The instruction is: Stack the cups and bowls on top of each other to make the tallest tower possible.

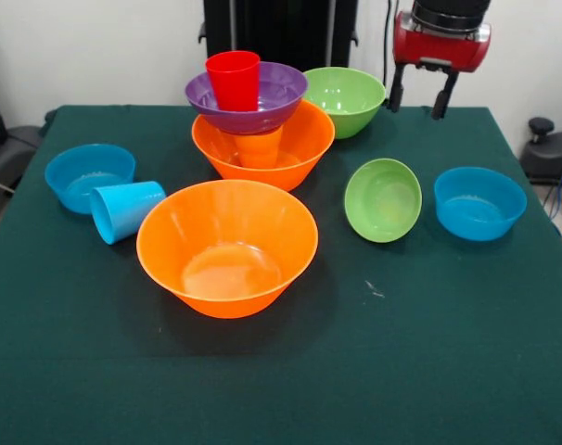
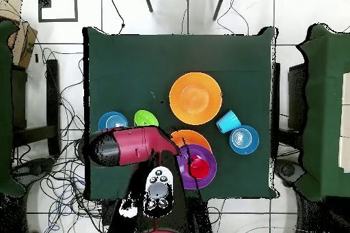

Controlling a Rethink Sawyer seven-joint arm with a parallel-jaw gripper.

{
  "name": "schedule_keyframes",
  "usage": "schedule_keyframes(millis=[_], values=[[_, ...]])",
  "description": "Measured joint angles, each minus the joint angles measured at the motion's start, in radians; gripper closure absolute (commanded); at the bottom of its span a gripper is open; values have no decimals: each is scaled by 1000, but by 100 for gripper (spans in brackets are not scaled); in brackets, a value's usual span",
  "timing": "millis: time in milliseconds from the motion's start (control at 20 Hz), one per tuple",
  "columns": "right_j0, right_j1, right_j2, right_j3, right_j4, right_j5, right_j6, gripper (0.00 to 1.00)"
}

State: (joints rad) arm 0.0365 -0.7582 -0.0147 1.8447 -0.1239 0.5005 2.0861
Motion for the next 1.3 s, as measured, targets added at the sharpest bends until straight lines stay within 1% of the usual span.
schedule_keyframes(millis=[250, 600, 650, 1000, 1300], values=[[28, 42, -29, -17, 20, -9, 0, 0], [34, 91, -58, -36, 37, -37, 0, 0], [38, 107, -71, -42, 44, -44, 0, 0], [68, 141, -111, -57, 58, -48, 0, 0], [100, 170, -138, -68, 85, -54, 3, 0]])
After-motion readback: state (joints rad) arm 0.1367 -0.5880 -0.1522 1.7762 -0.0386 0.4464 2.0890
